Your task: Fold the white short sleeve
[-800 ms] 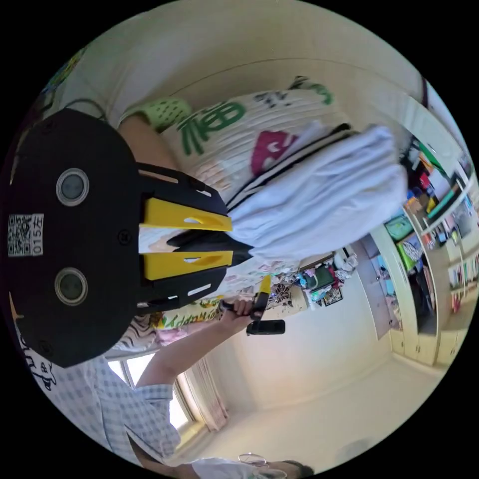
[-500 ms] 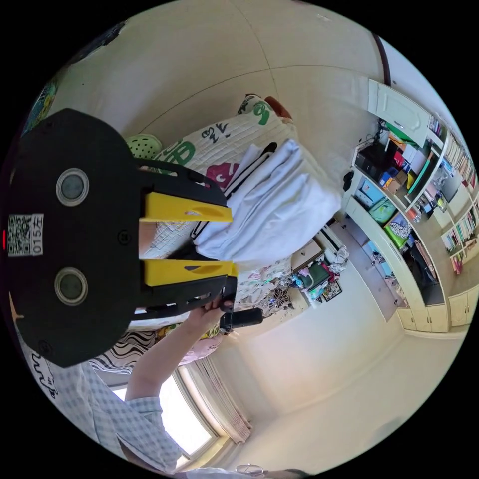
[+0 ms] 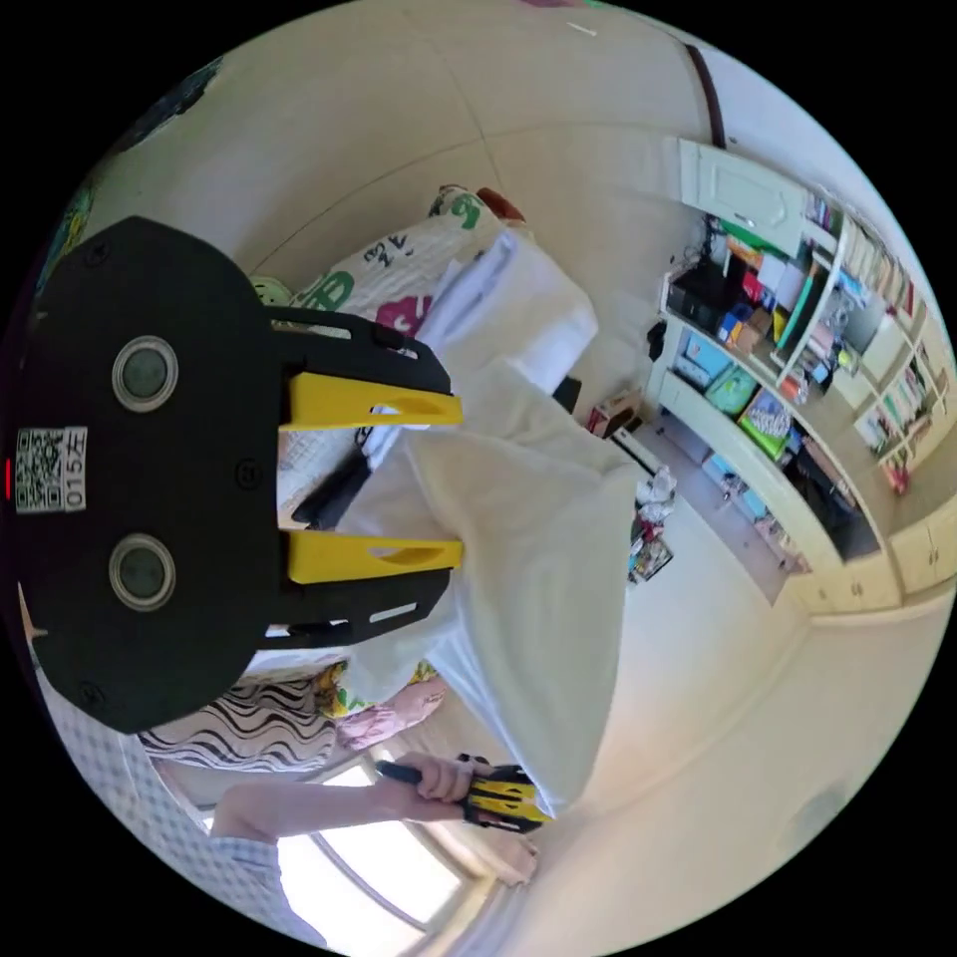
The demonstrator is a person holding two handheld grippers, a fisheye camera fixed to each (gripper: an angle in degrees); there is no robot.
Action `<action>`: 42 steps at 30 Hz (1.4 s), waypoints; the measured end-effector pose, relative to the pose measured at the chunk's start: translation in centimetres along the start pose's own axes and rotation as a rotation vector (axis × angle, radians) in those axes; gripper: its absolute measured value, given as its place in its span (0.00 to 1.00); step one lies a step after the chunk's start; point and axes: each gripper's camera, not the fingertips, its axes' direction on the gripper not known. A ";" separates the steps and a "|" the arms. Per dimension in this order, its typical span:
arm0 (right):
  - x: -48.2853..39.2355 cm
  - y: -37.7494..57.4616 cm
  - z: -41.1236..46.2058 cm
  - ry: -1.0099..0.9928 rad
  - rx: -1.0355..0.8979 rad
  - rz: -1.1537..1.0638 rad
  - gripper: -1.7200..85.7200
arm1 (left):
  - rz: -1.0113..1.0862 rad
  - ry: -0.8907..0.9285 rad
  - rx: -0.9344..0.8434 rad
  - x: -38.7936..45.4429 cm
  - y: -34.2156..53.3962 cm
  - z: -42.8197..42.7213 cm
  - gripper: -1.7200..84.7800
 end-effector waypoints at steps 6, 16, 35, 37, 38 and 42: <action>-16.7 3.1 -6.3 0.199 0.101 -0.128 0.02 | 0.334 0.281 -0.146 13.4 5.4 3.1 0.11; -39.9 15.7 -18.0 0.649 0.363 -0.023 0.02 | 0.653 0.547 -0.441 29.0 17.0 9.9 0.12; -68.2 30.3 -25.8 0.796 0.666 0.050 0.02 | 0.884 0.529 -0.742 41.1 37.9 22.9 0.14; -69.7 31.0 -26.4 0.794 0.680 0.051 0.02 | 0.919 0.559 -0.795 42.1 38.9 24.6 0.12; -70.7 31.4 -26.8 0.798 0.683 0.056 0.02 | 0.930 0.584 -0.824 42.8 39.3 25.5 0.09; -74.6 32.8 -28.1 0.845 0.692 0.075 0.02 | 0.979 0.531 -0.738 43.8 37.8 26.0 0.02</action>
